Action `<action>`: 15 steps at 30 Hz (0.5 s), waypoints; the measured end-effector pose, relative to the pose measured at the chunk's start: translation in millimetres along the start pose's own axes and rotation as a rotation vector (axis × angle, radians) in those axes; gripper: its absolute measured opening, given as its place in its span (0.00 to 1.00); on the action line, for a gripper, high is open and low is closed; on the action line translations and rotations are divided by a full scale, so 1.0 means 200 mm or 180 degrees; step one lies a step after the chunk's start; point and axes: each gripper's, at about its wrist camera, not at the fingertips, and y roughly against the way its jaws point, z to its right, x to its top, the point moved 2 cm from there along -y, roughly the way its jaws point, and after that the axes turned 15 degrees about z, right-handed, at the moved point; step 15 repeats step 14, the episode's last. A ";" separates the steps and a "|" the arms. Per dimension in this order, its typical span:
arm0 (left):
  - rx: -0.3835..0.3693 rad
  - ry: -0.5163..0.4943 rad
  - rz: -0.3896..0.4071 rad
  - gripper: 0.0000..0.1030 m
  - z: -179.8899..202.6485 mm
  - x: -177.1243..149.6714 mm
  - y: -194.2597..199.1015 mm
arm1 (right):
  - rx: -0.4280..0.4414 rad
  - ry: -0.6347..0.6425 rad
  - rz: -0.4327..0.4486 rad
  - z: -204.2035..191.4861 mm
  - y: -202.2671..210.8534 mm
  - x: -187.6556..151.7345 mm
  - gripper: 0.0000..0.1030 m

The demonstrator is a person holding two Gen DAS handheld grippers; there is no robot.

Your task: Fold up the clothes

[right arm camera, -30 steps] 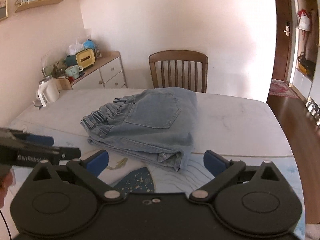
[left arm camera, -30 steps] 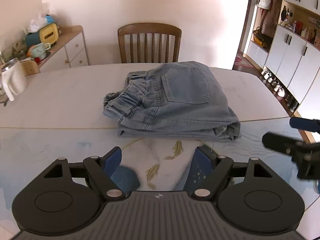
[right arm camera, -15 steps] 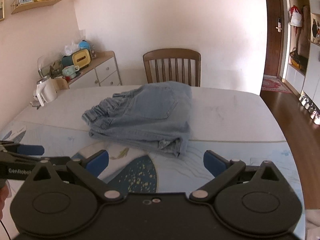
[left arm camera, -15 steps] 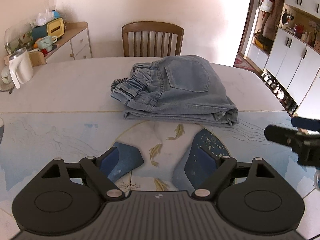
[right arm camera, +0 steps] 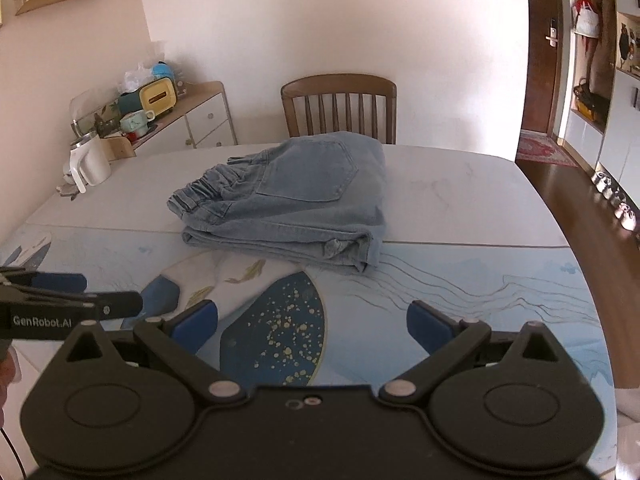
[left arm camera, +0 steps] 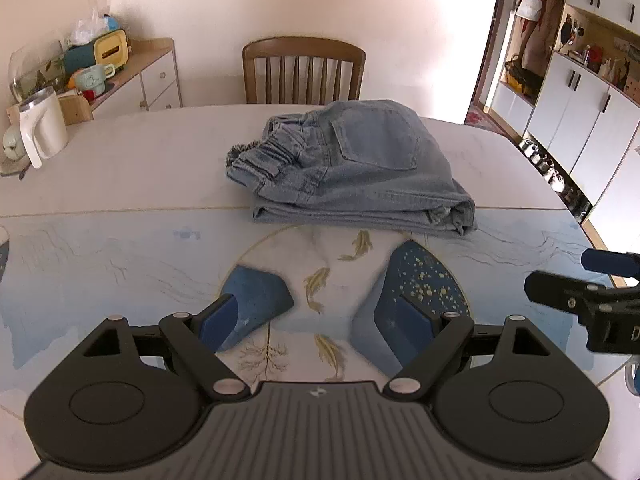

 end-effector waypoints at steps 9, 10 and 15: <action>0.0030 0.0013 -0.0017 0.83 -0.01 -0.02 0.01 | -0.0077 0.0017 -0.0045 -0.02 0.00 -0.01 1.00; 0.0032 0.0011 -0.0018 0.83 -0.01 -0.03 0.01 | -0.0082 0.0018 -0.0046 -0.02 0.00 -0.02 1.00; 0.0018 0.0008 -0.0030 0.83 -0.01 -0.03 0.01 | -0.0093 0.0003 -0.0066 -0.02 0.01 -0.03 1.00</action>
